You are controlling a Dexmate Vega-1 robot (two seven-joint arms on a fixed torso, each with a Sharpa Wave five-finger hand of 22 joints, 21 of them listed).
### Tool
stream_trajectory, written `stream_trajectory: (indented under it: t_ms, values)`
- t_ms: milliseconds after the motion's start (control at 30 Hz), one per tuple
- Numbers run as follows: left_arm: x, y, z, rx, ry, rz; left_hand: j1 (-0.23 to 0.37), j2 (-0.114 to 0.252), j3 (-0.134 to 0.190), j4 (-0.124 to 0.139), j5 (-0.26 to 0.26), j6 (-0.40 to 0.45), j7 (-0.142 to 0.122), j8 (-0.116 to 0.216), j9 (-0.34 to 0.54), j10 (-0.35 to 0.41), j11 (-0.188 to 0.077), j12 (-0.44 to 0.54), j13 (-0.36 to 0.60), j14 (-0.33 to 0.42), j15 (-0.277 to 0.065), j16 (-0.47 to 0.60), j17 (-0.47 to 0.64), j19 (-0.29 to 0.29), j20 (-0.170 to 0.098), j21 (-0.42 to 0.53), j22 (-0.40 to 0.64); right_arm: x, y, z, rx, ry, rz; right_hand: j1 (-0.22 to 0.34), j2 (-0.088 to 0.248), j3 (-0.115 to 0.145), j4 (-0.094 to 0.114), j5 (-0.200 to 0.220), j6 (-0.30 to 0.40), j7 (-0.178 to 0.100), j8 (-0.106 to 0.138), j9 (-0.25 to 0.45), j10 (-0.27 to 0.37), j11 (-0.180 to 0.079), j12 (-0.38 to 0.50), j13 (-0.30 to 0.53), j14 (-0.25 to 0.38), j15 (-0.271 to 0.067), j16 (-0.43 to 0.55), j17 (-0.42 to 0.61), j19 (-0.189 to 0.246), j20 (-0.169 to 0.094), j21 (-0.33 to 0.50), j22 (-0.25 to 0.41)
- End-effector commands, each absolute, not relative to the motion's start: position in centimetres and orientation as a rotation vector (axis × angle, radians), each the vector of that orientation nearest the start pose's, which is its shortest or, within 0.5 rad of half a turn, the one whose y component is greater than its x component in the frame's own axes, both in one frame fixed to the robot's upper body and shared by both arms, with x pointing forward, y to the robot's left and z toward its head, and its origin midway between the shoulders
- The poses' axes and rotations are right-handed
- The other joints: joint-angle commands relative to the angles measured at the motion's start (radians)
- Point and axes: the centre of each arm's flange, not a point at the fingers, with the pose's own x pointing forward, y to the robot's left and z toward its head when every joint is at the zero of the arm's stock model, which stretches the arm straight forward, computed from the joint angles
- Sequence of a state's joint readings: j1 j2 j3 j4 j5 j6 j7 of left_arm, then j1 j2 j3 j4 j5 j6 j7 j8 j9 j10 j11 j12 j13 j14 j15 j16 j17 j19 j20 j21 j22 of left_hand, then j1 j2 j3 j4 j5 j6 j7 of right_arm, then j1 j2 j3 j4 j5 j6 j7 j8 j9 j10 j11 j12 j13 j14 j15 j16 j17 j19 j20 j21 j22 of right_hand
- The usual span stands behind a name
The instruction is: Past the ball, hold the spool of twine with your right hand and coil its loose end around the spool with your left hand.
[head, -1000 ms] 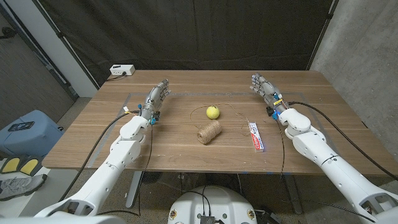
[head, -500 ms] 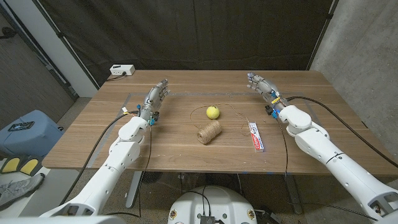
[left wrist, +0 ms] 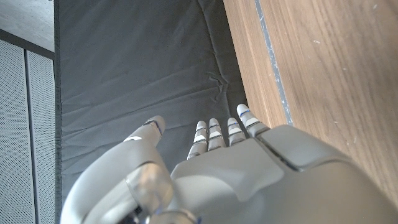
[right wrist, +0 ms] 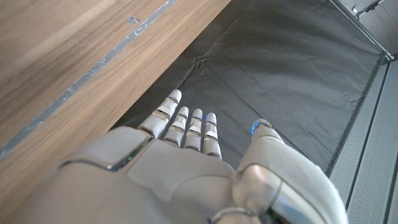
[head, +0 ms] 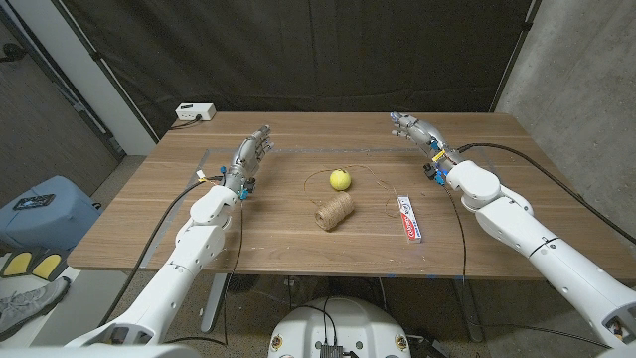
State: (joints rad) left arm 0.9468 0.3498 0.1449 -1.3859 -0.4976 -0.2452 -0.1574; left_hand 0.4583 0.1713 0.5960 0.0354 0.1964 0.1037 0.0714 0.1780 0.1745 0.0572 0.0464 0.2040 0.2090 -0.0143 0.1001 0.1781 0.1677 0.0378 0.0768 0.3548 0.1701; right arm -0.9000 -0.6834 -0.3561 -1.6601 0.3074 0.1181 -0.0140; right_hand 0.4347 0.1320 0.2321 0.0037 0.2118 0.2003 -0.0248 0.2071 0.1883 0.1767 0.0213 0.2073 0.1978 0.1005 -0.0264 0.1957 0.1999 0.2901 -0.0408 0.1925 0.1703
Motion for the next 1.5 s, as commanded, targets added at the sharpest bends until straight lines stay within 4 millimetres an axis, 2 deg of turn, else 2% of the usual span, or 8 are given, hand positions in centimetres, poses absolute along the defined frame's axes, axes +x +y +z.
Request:
stream_trajectory:
  t_ms: [33, 600, 667, 800, 933, 1133, 1500]
  values:
    - [63.5, 28.2, -2.6, -0.070, -0.647, -0.236, 0.015, 0.000, 0.001, -0.008, 0.004, 0.008, 0.002, 0.009, 0.004, 0.007, 0.005, 0.010, -0.001, 0.004, 0.004, 0.002, 0.001, 0.002, 0.003, -0.004, 0.002, 58.2, -25.5, 5.0, -0.586, -0.711, 0.254, 0.018, 0.000, 0.002, -0.010, -0.005, 0.009, 0.004, -0.001, 0.004, 0.010, -0.004, 0.002, 0.004, 0.003, 0.003, 0.002, -0.001, -0.002, -0.006, -0.001, 0.001]
    - [63.8, 27.8, -2.3, -0.065, -0.636, -0.221, 0.020, 0.001, 0.005, -0.023, 0.005, 0.018, -0.001, 0.011, 0.005, 0.010, 0.009, 0.011, -0.003, 0.006, 0.002, 0.002, 0.000, 0.005, 0.003, -0.011, 0.003, 57.7, -24.7, 6.7, -0.760, -0.724, 0.311, 0.039, -0.001, 0.009, -0.033, -0.012, 0.008, -0.002, -0.003, 0.004, 0.012, -0.011, 0.001, 0.005, 0.004, 0.010, 0.004, -0.002, -0.012, 0.001, -0.004, 0.001]
    - [63.8, 27.8, -2.3, -0.070, -0.636, -0.217, 0.021, 0.001, 0.005, -0.024, 0.005, 0.019, -0.001, 0.011, 0.005, 0.010, 0.009, 0.011, -0.003, 0.006, 0.003, 0.002, 0.000, 0.006, 0.003, -0.012, 0.003, 57.6, -24.7, 6.7, -0.773, -0.740, 0.308, 0.048, 0.000, 0.013, -0.044, -0.016, 0.011, -0.005, -0.003, 0.004, 0.016, -0.016, 0.002, 0.005, 0.012, 0.027, 0.009, -0.001, -0.011, 0.021, -0.002, 0.002]
    - [63.8, 27.3, -2.3, -0.074, -0.635, -0.214, 0.021, 0.001, 0.005, -0.028, 0.006, 0.020, -0.002, 0.011, 0.005, 0.010, 0.013, 0.011, -0.003, 0.007, 0.003, 0.002, 0.000, 0.006, 0.003, -0.014, 0.003, 57.3, -24.6, 7.1, -0.843, -0.750, 0.329, 0.058, 0.000, 0.017, -0.054, -0.019, 0.013, -0.010, -0.002, 0.005, 0.020, -0.026, 0.003, 0.006, 0.017, 0.026, 0.011, -0.001, -0.006, 0.025, 0.001, 0.002]
    - [63.8, 26.9, -2.2, -0.078, -0.636, -0.210, 0.022, 0.001, 0.005, -0.031, 0.006, 0.020, -0.003, 0.011, 0.005, 0.010, 0.013, 0.011, -0.003, 0.006, 0.003, 0.001, 0.000, 0.007, 0.003, -0.015, 0.003, 56.8, -24.5, 7.5, -0.916, -0.759, 0.346, 0.070, -0.006, 0.020, -0.067, -0.021, 0.009, -0.009, -0.004, 0.005, 0.017, -0.021, 0.001, 0.006, 0.016, 0.024, 0.011, -0.002, -0.005, 0.025, 0.001, 0.002]
    - [63.6, 26.7, -2.5, -0.084, -0.630, -0.199, 0.022, 0.001, 0.005, -0.034, 0.006, 0.021, -0.002, 0.010, 0.005, 0.009, 0.014, 0.011, -0.004, 0.005, 0.005, 0.001, 0.000, 0.008, 0.002, -0.018, 0.003, 56.2, -24.4, 8.1, -1.015, -0.765, 0.356, 0.090, -0.018, 0.023, -0.092, -0.028, 0.006, -0.003, -0.005, 0.006, 0.009, 0.012, -0.002, 0.008, 0.010, 0.034, 0.009, -0.001, -0.008, 0.031, 0.001, 0.003]
    - [62.9, 27.0, -3.5, -0.090, -0.621, -0.173, 0.020, -0.001, 0.001, -0.042, 0.006, 0.022, -0.002, 0.009, 0.006, 0.009, 0.020, 0.011, -0.004, 0.002, 0.004, 0.001, 0.001, 0.009, -0.002, -0.024, 0.003, 55.6, -23.8, 8.4, -1.141, -0.746, 0.381, 0.104, -0.029, 0.023, -0.114, -0.033, 0.010, 0.028, -0.003, 0.007, 0.017, 0.037, 0.002, 0.010, 0.015, 0.049, 0.012, 0.000, 0.001, 0.051, 0.004, 0.003]
